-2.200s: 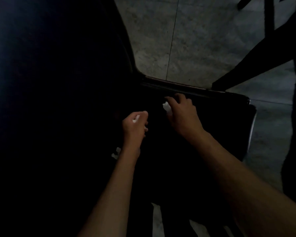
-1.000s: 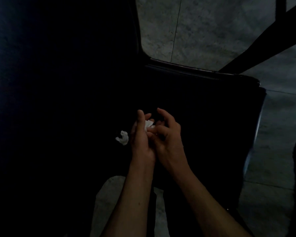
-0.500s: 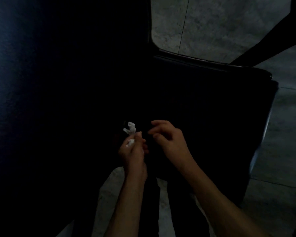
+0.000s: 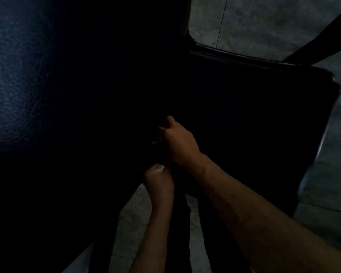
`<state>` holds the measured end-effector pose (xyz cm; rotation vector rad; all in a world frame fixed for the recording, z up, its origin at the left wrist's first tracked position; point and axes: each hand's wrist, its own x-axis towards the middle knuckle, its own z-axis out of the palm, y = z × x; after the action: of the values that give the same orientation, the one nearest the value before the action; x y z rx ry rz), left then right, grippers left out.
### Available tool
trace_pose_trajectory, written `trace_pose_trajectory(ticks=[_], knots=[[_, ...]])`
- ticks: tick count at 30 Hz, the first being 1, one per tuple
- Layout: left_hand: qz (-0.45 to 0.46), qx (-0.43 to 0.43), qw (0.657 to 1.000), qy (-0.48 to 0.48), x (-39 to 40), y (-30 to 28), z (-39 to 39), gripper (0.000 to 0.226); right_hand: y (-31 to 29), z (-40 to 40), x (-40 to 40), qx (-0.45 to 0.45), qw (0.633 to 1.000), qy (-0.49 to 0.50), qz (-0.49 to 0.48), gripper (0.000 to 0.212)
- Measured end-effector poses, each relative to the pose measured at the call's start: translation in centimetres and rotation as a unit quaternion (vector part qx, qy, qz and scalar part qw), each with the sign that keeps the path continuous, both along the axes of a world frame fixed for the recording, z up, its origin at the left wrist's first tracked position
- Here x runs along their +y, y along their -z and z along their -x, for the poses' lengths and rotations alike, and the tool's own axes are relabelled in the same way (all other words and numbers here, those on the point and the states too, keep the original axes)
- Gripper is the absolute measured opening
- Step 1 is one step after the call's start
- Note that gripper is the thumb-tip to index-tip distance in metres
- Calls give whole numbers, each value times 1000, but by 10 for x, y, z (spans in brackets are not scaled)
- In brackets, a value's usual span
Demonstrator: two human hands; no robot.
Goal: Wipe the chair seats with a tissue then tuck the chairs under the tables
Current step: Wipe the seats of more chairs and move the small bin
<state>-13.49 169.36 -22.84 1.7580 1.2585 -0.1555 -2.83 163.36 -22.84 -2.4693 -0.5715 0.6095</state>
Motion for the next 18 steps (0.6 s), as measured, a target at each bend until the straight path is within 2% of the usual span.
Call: trace_pose_trajectory(ticks=[4, 7, 9, 11, 14, 18], knots=[[-12, 0, 1000, 16, 0, -3, 3, 52, 5, -1, -1, -15, 1000, -14, -6, 40], [-15, -17, 999, 29, -1, -6, 0, 32, 6, -3, -6, -21, 1000, -6, -9, 34], [-19, -26, 998, 54, -2, -5, -3, 28, 7, -3, -11, 15, 999, 34, -31, 34], [-13, -30, 997, 67, -3, -4, -8, 39, 7, -3, -17, 63, 989, 110, -73, 28], [7, -23, 997, 72, -6, -3, -17, 52, 2, -3, -30, 115, 955, 238, -135, 19], [137, -52, 989, -11, -13, -9, -34, 38, -14, -1, -50, 186, 874, 385, -232, 15]])
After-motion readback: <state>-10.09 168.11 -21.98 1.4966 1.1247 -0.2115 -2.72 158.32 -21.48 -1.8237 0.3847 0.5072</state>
